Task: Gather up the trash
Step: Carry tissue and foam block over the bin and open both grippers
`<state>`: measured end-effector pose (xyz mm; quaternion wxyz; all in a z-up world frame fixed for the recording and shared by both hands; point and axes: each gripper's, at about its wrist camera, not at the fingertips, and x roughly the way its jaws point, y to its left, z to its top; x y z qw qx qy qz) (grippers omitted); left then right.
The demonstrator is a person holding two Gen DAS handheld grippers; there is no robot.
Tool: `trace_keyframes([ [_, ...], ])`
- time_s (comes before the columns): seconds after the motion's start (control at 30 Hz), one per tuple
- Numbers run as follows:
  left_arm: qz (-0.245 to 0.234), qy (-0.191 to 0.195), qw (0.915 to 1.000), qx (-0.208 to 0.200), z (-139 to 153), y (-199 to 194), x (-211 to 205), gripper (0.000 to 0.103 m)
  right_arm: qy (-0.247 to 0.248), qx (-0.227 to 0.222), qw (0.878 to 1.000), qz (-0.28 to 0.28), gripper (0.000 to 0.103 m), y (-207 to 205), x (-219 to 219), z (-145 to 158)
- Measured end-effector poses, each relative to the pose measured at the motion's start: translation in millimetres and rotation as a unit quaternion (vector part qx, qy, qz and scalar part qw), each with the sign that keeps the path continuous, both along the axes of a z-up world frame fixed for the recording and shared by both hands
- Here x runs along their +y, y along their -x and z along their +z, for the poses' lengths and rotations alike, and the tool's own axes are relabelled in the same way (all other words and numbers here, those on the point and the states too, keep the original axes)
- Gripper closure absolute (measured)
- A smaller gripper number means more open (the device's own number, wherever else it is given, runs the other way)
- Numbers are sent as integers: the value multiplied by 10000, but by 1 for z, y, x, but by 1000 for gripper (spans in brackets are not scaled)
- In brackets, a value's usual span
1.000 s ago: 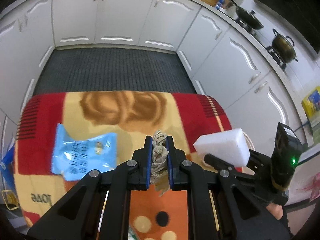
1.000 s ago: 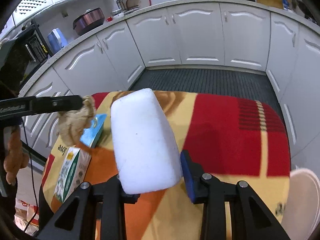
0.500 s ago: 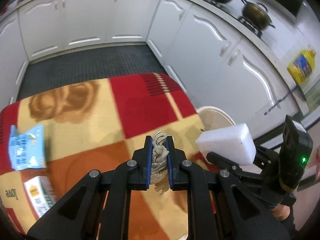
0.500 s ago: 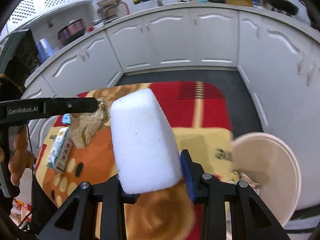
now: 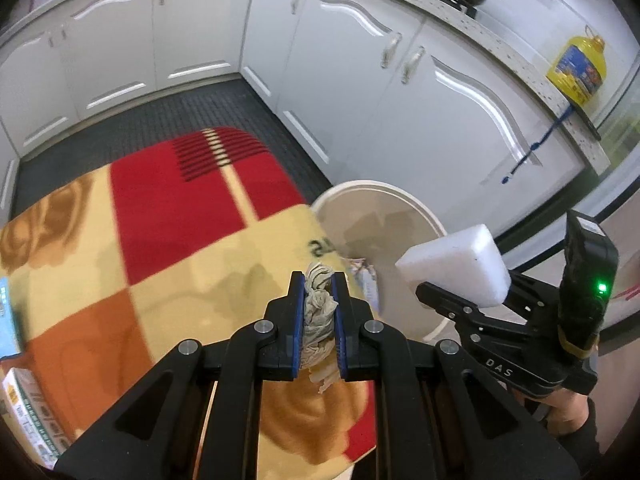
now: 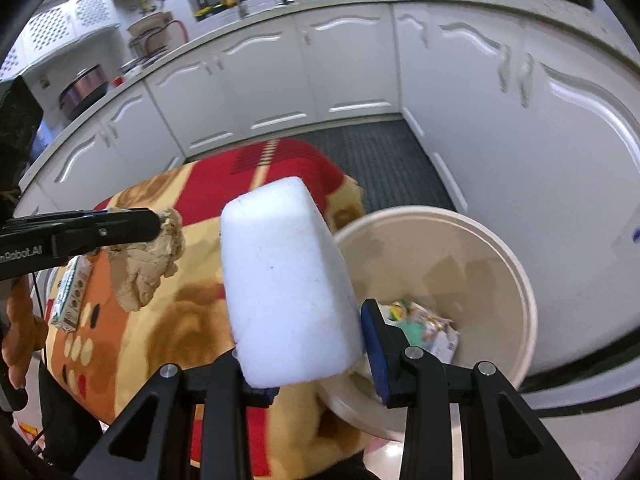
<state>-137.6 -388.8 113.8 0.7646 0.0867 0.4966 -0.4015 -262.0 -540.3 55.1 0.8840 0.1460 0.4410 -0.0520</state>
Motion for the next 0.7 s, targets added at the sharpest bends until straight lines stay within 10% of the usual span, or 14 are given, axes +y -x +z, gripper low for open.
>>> trace_keyframes([
  [0.7,-254,146,9973,673,-52,3,-85,93,-209,592,9945,-843,67,30,-66,-54],
])
